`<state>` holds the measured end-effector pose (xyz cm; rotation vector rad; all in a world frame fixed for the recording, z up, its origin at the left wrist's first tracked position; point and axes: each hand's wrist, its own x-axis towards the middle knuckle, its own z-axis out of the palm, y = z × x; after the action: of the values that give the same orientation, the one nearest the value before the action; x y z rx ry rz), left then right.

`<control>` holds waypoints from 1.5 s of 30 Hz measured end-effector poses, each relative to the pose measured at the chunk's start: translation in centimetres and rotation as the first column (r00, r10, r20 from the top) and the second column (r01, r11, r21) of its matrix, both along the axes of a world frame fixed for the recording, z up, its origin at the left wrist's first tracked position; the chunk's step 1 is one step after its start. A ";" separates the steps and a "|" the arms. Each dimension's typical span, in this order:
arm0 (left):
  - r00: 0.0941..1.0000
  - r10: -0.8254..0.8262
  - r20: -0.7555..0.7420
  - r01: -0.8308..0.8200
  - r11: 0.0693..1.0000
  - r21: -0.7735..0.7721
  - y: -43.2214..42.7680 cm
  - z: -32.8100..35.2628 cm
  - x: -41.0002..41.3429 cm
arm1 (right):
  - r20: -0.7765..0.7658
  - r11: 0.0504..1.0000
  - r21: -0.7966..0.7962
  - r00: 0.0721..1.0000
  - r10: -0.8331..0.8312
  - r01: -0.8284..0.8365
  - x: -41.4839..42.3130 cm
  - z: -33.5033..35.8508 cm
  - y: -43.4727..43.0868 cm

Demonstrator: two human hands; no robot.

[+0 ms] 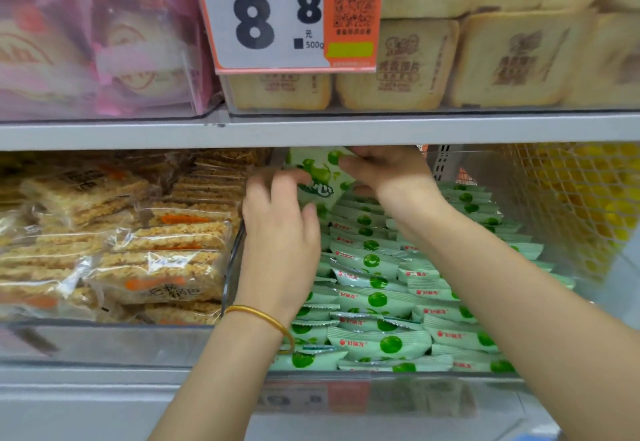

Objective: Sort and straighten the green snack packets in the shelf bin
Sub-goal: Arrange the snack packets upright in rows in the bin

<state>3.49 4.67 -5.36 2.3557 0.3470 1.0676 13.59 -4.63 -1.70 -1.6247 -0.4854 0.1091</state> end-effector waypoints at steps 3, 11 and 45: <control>0.990 -0.142 0.016 0.142 0.990 -0.001 -0.1 0.8 -1.9 | -0.068 0.992 0.095 0.994 0.087 -0.080 -2.0 -0.4 -2.7; 0.787 -0.616 -0.040 0.520 0.697 -0.494 -1.4 1.1 -6.5 | -0.121 0.966 0.120 0.962 0.244 -0.230 -5.3 -1.6 -7.4; 0.757 -0.634 0.160 0.564 0.510 -0.649 -3.6 1.0 -5.9 | 0.020 0.929 0.139 0.939 0.343 -0.342 -5.6 -3.0 -9.8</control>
<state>-2.41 1.12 -4.39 1.6379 -0.0823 0.3689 7.99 -14.48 -4.70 -1.3889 -0.7552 0.3331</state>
